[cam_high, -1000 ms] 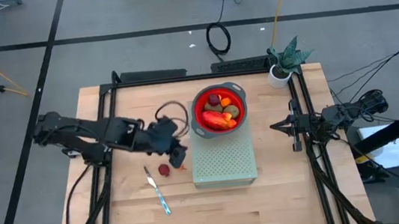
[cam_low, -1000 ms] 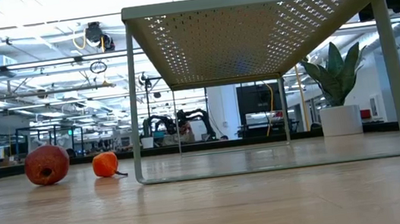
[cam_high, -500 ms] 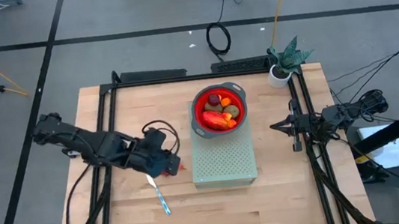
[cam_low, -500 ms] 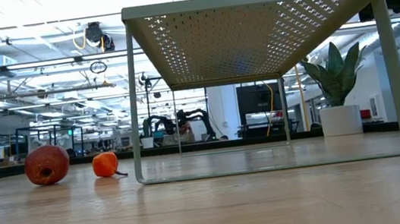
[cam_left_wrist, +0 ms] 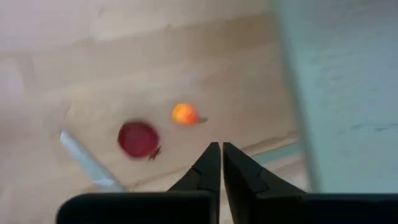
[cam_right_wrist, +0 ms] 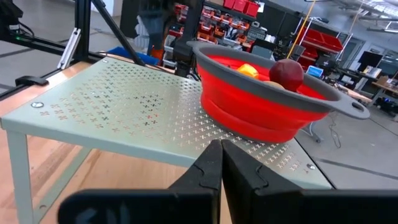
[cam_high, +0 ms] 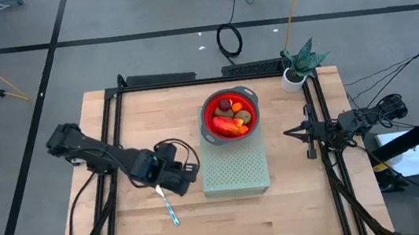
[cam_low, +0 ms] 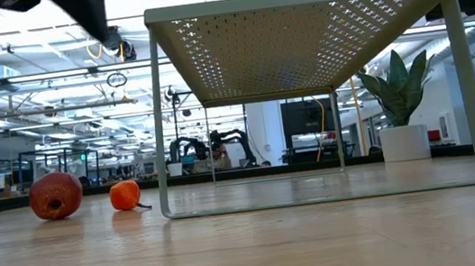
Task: Pick & Place Fruit
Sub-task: Put the pomegranate into the red strainer bowl on the shelf
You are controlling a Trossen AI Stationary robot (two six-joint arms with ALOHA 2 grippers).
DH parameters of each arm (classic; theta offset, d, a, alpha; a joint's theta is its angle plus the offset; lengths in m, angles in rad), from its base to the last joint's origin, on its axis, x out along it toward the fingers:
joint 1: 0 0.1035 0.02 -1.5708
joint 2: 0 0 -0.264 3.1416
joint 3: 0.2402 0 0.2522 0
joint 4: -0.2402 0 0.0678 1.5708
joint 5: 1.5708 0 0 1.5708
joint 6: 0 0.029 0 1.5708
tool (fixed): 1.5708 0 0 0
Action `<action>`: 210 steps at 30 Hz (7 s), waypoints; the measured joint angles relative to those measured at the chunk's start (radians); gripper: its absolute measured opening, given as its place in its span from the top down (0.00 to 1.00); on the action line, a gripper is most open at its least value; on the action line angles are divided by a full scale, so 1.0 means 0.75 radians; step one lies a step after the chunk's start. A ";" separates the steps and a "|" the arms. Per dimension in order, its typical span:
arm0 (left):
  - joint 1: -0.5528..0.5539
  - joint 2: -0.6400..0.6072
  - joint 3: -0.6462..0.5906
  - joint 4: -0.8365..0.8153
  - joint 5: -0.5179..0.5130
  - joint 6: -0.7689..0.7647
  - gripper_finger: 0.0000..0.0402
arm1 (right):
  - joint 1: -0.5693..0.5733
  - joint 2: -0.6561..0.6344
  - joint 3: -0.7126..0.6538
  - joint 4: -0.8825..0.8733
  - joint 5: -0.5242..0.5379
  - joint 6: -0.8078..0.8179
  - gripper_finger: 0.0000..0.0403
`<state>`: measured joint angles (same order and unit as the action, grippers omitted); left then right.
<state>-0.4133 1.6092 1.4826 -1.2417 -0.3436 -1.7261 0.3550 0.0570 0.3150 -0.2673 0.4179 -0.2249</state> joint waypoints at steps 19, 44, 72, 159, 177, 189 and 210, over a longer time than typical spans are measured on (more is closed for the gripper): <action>-0.011 -0.074 -0.437 0.251 0.148 -0.431 0.99 | 0.000 0.000 0.000 0.000 0.000 0.000 1.00; -0.007 -0.229 -0.778 0.528 0.143 -0.557 0.68 | 0.000 0.000 0.000 0.000 0.000 -0.001 1.00; 0.092 0.059 -0.778 0.723 0.242 -0.445 0.22 | 0.000 0.000 0.000 0.000 0.001 -0.011 1.00; -0.080 -0.552 -0.775 2.090 -0.463 1.949 0.54 | 0.000 0.000 0.000 0.000 0.000 -0.032 1.00; -0.080 -0.552 -0.776 2.217 -0.446 2.288 0.54 | 0.000 0.000 0.000 0.000 0.000 -0.035 1.00; -0.049 -0.519 -0.776 2.435 -0.107 2.025 0.54 | 0.000 0.000 0.000 0.000 0.000 -0.036 1.00; -0.036 -0.434 -0.776 2.910 0.417 2.231 0.54 | 0.000 0.001 0.000 0.000 0.000 -0.036 1.00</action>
<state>-0.4400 1.2835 0.9005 0.9404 -0.0307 -0.0527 0.3553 0.0574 0.3153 -0.2672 0.4179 -0.2520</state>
